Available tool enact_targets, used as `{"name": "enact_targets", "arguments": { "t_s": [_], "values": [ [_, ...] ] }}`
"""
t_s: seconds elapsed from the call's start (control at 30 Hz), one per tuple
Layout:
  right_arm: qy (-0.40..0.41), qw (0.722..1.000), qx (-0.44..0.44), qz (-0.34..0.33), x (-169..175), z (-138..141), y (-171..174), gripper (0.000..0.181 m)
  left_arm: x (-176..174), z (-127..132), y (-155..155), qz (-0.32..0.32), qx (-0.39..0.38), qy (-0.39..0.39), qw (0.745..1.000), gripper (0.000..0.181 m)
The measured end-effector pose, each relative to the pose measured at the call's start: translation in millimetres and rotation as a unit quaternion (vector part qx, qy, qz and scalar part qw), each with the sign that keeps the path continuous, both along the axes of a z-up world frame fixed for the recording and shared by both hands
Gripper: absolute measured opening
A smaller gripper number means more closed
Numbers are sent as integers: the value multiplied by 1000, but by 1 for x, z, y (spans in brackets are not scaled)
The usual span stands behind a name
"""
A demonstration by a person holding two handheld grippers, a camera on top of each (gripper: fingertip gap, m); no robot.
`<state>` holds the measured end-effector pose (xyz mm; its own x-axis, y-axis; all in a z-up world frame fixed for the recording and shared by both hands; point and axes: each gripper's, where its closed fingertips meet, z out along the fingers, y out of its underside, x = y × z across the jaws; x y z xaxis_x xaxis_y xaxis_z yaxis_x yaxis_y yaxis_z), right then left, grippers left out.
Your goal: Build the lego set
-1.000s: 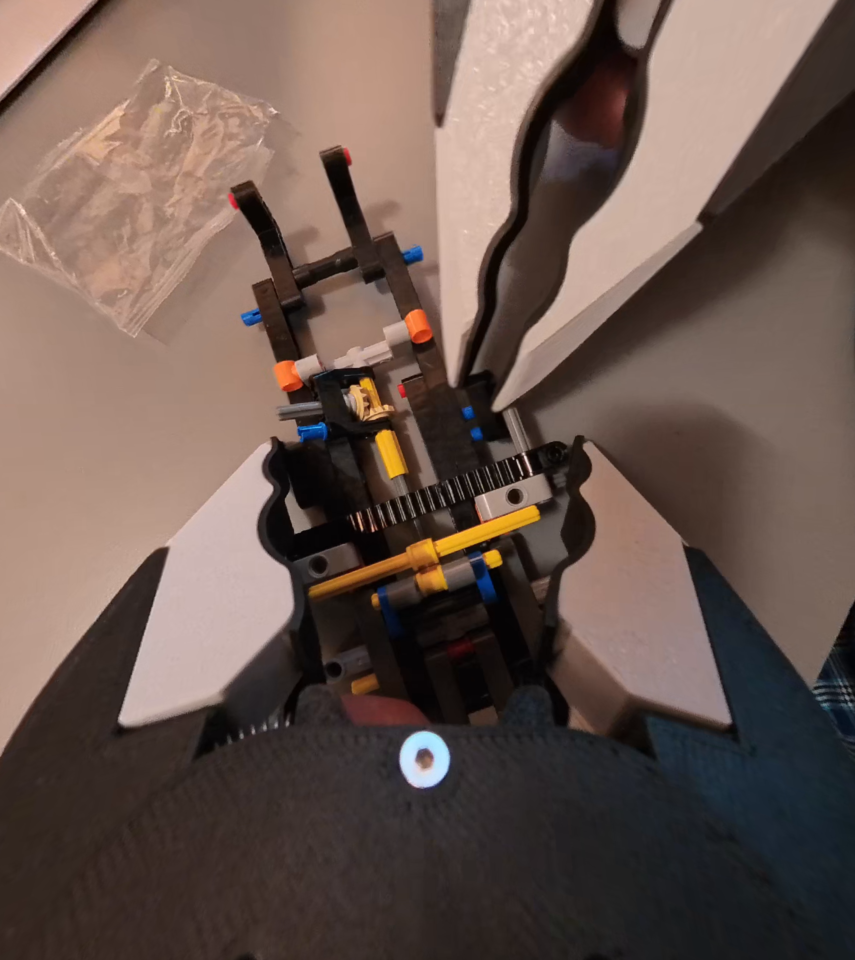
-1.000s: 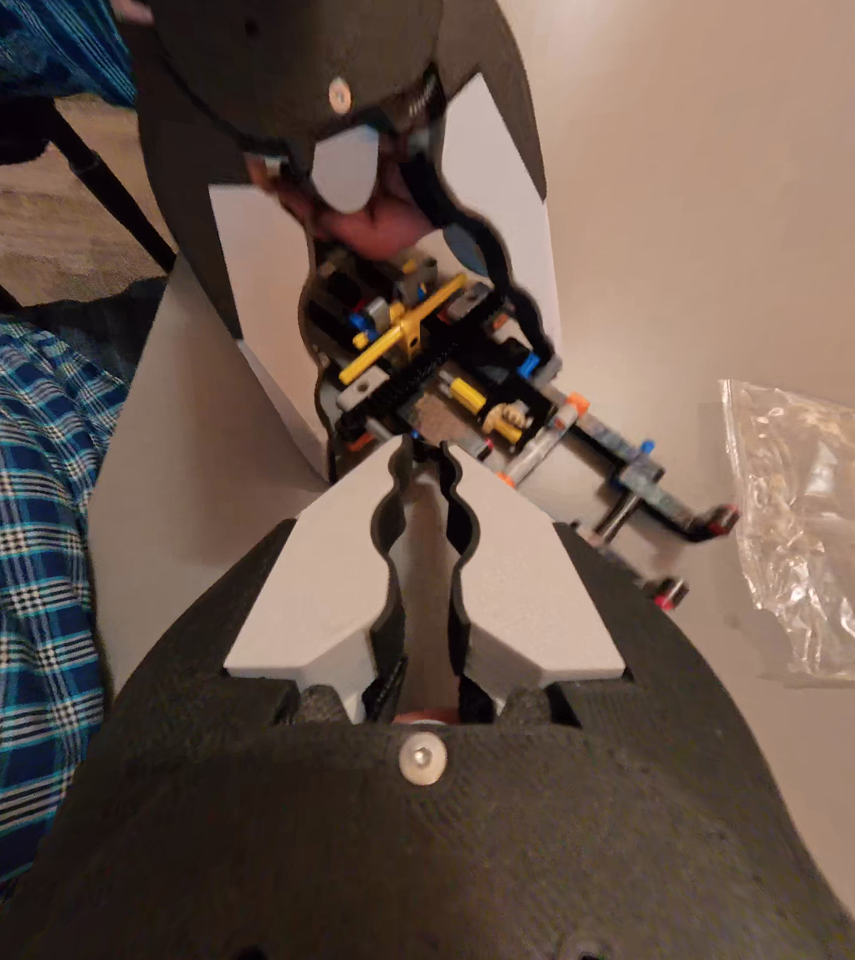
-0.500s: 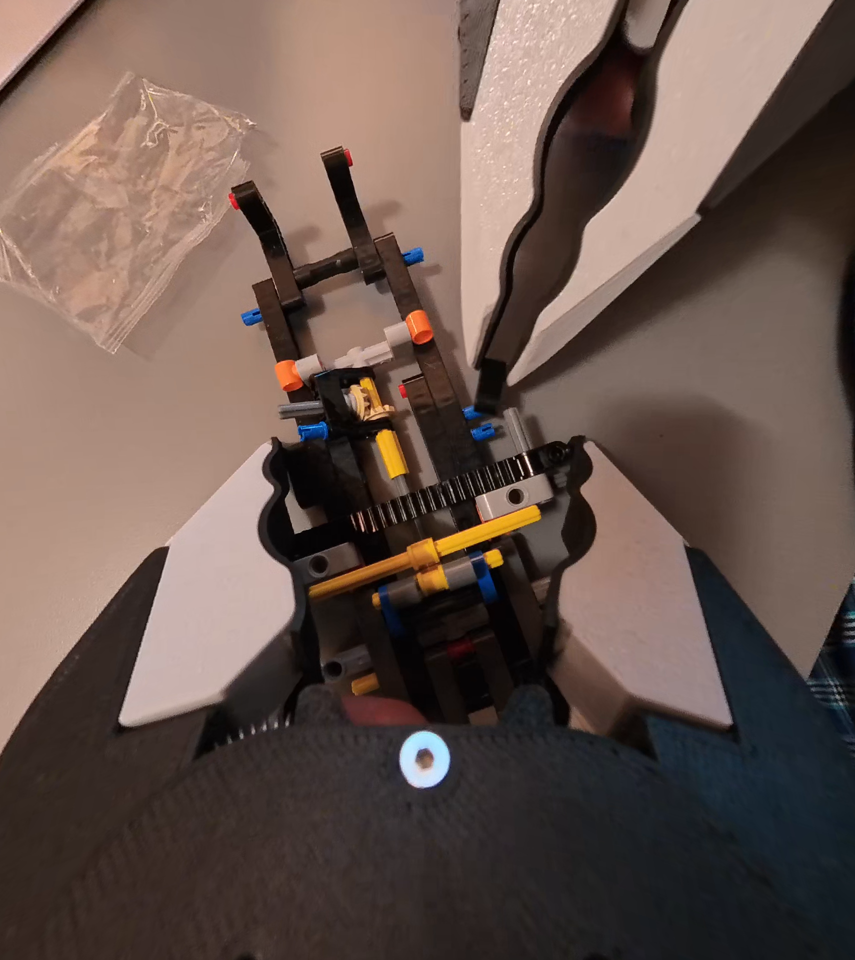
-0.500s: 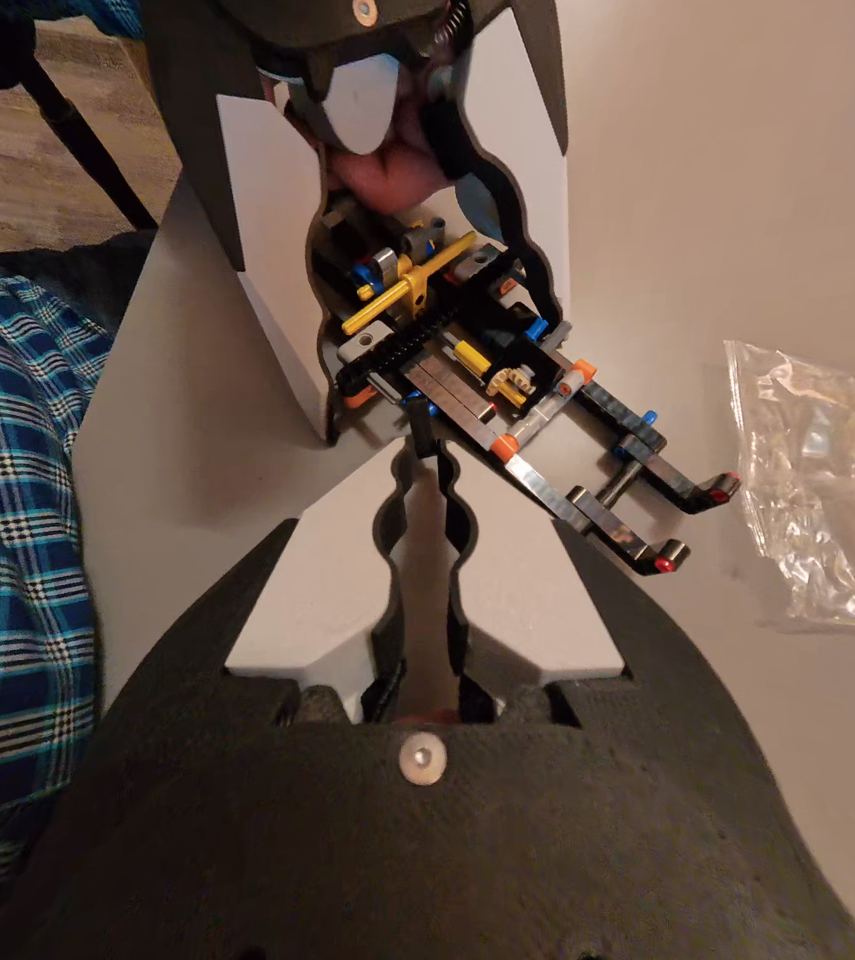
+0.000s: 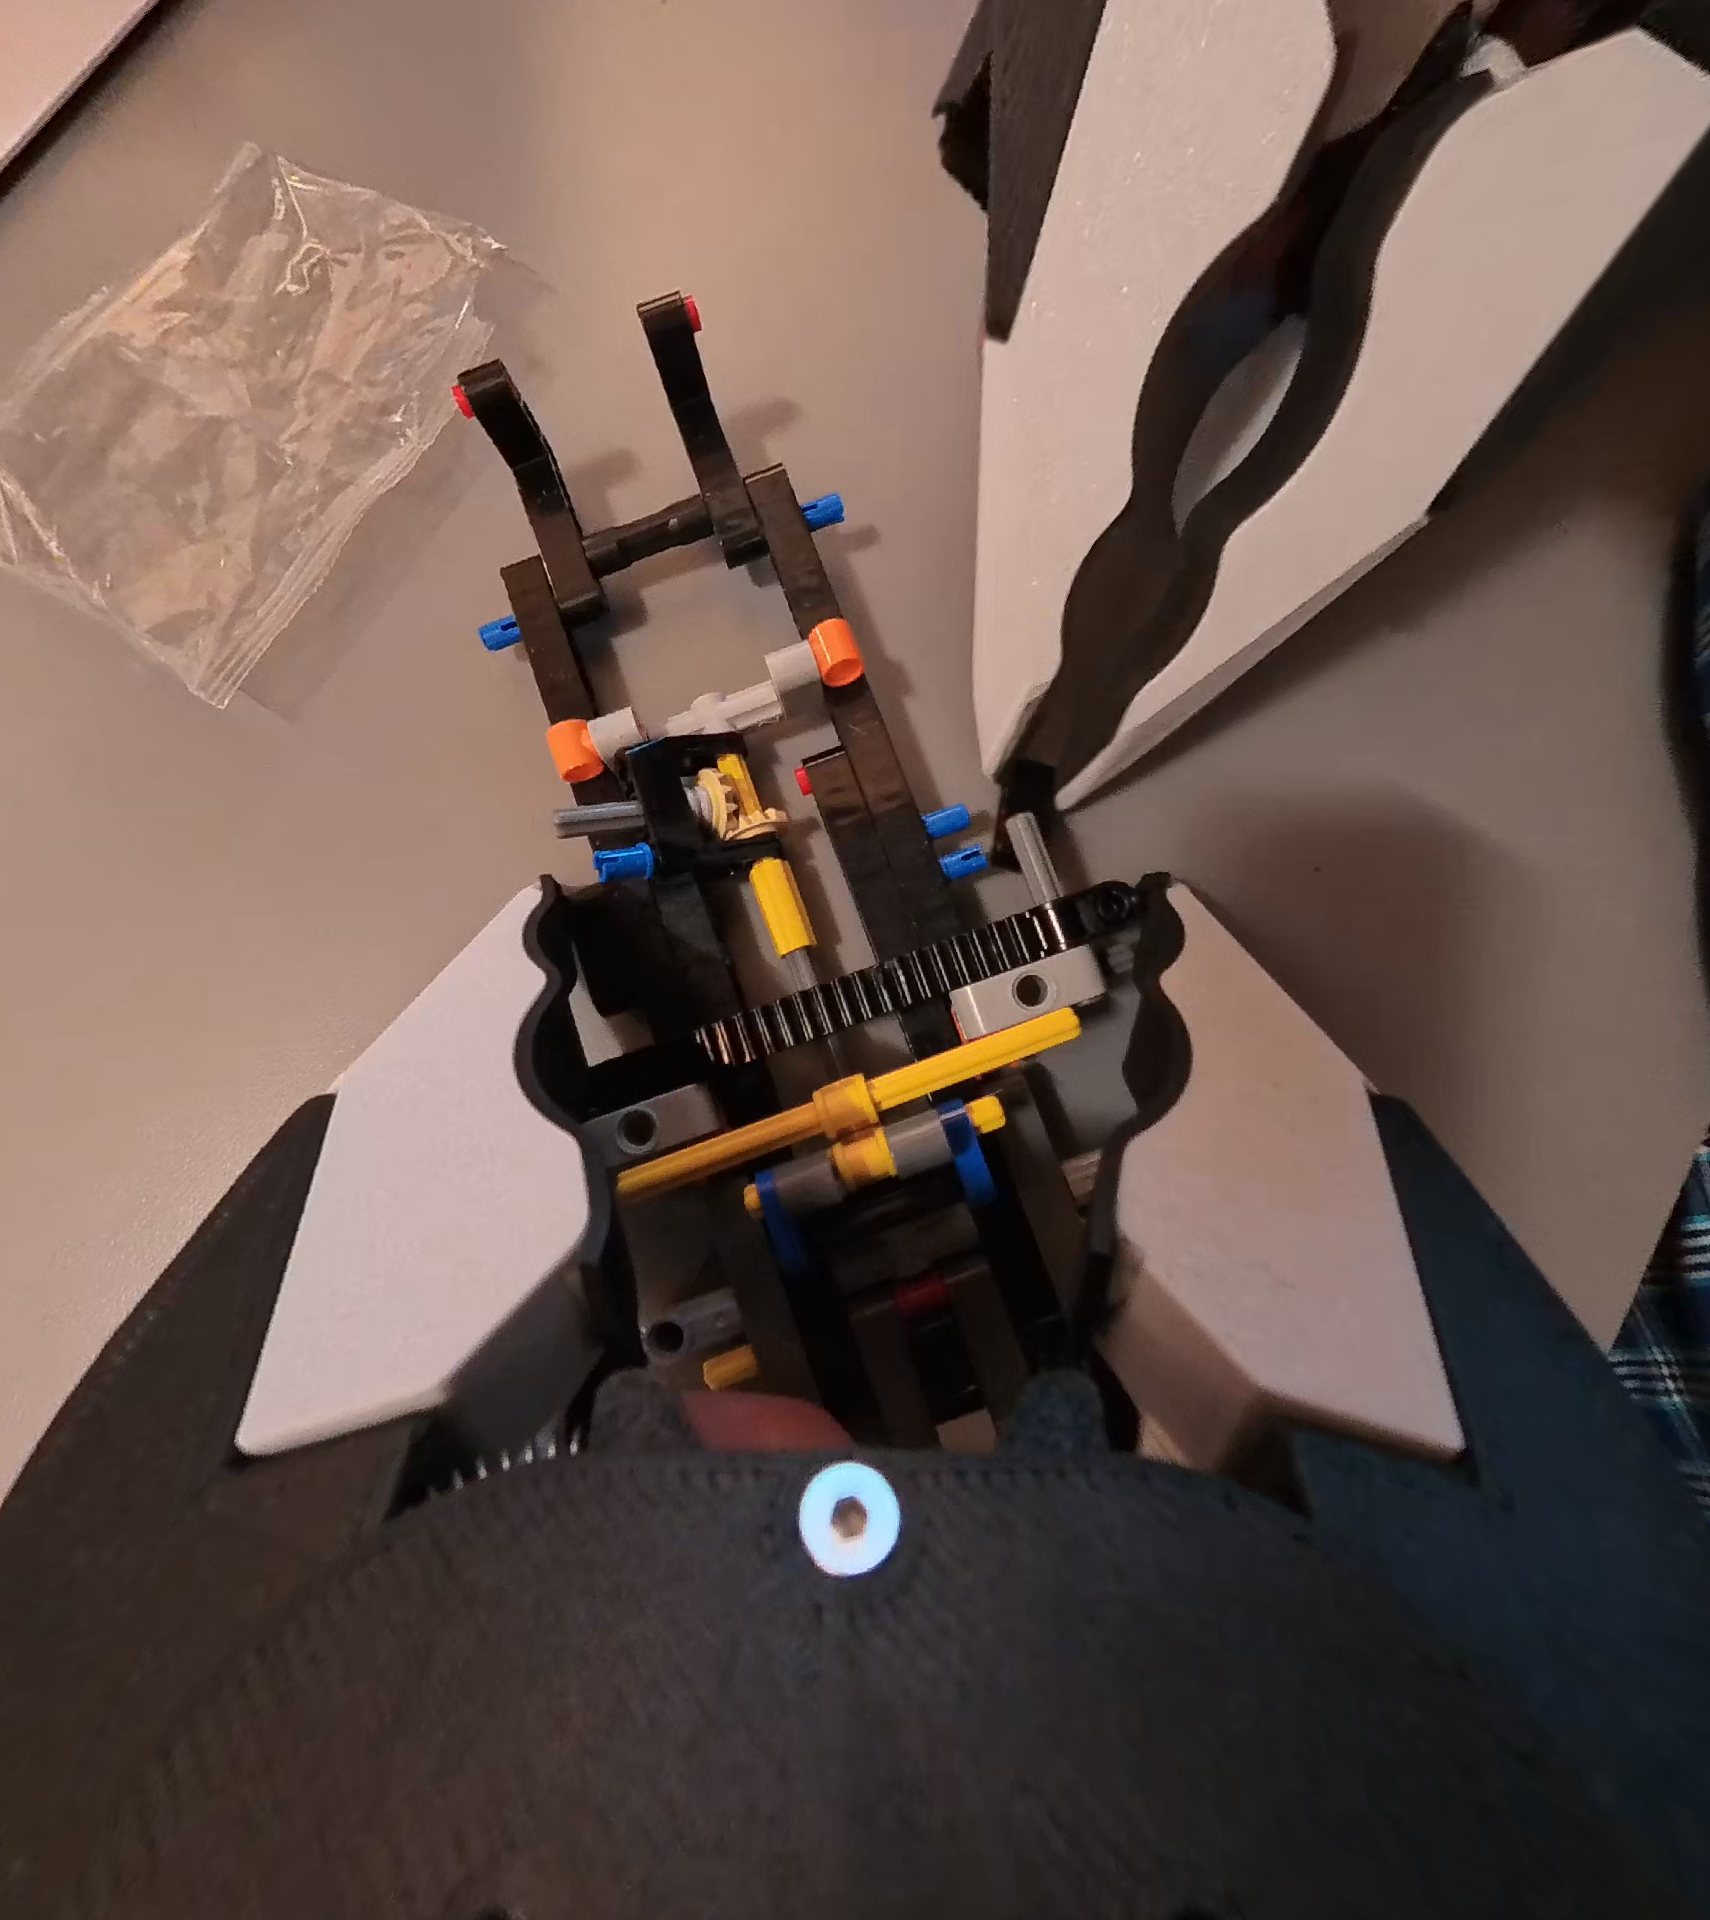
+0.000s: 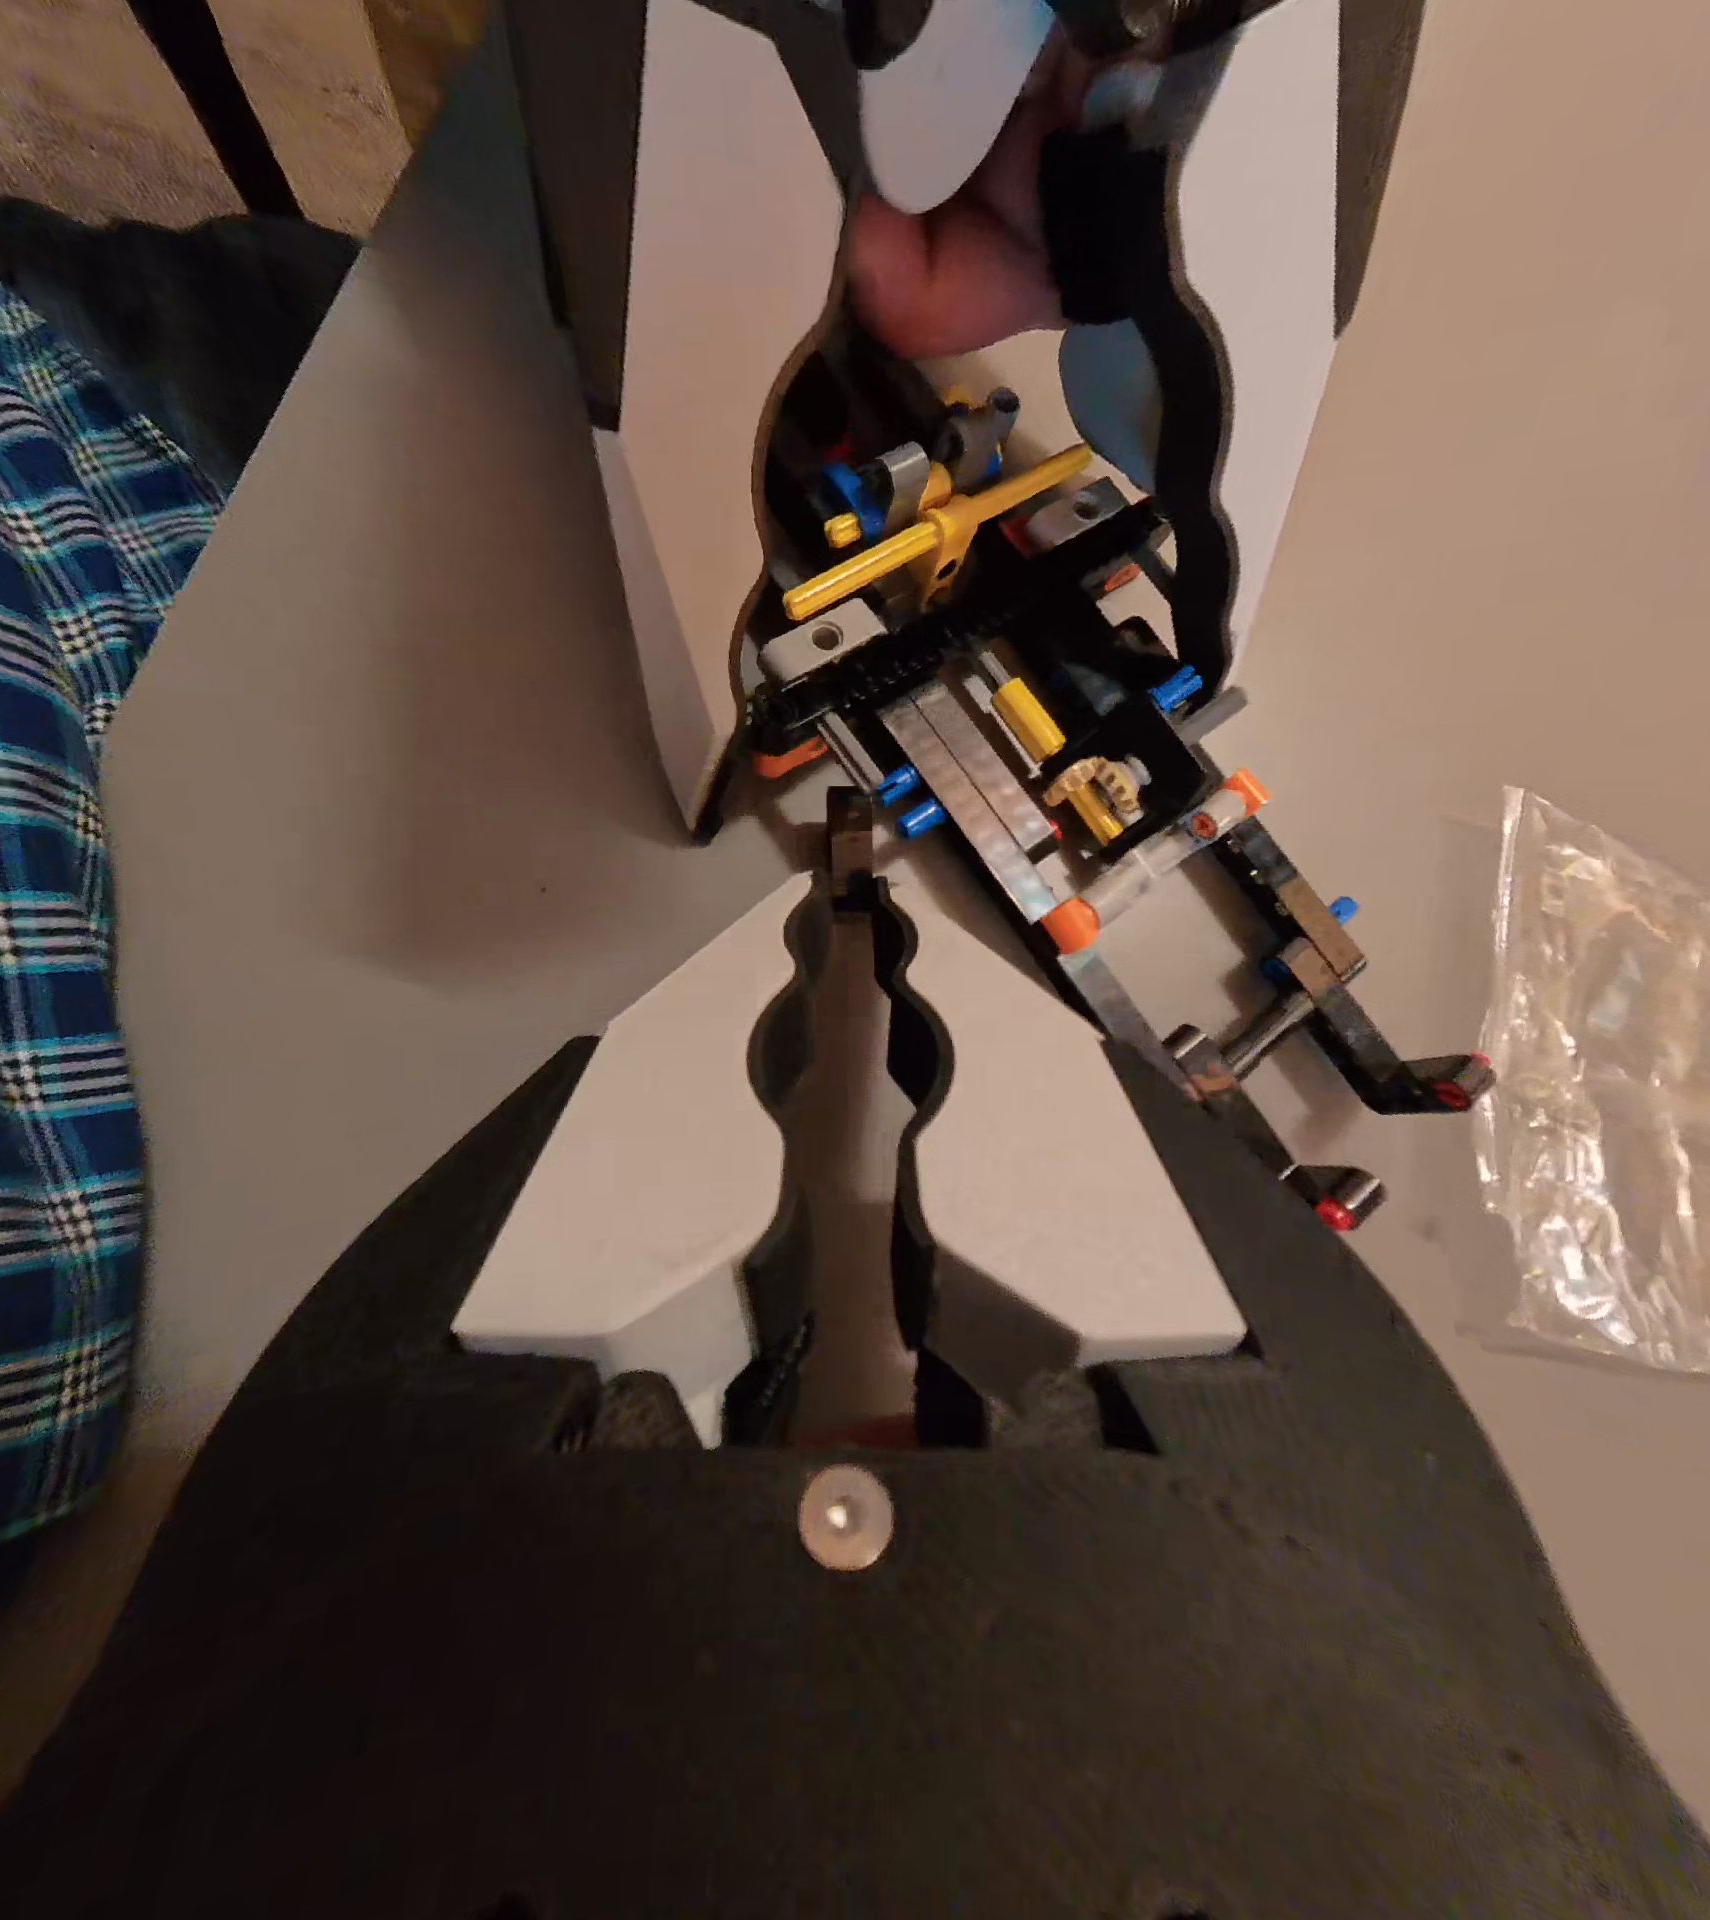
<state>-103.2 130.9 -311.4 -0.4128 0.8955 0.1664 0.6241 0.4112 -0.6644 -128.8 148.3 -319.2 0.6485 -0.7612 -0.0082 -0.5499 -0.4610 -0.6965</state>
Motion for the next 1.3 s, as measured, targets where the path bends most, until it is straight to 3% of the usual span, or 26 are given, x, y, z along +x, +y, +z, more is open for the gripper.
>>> {"name": "enact_targets", "arguments": {
  "t_s": [0.03, 0.3, 0.53, 0.67, 0.9, 1.3],
  "values": [
    [2, 1000, -2, 2, -2, 2, -1, 5, 0, 0, 0, 0, 0, 0, 1000, 105],
    [-8, 1000, -5, -1, -2, 5, 0, 5, 1, 1, 0, -1, 0, 0, 1000, 105],
    [-73, 997, 10, 31, 15, -1, -2, 8, 2, 2, -1, -3, 0, 0, 1000, 105],
    [-58, 997, 26, 33, 14, 4, -1, 19, 3, 2, -1, -4, 0, 0, 1000, 105],
    [-34, 996, 46, 67, 11, 5, -11, 6, 4, 3, -1, -5, 0, 0, 1000, 105],
    [-6, 997, 50, 58, 5, 14, -7, 4, 7, 4, -2, -7, 0, -1, 1000, 105]
  ]
}}
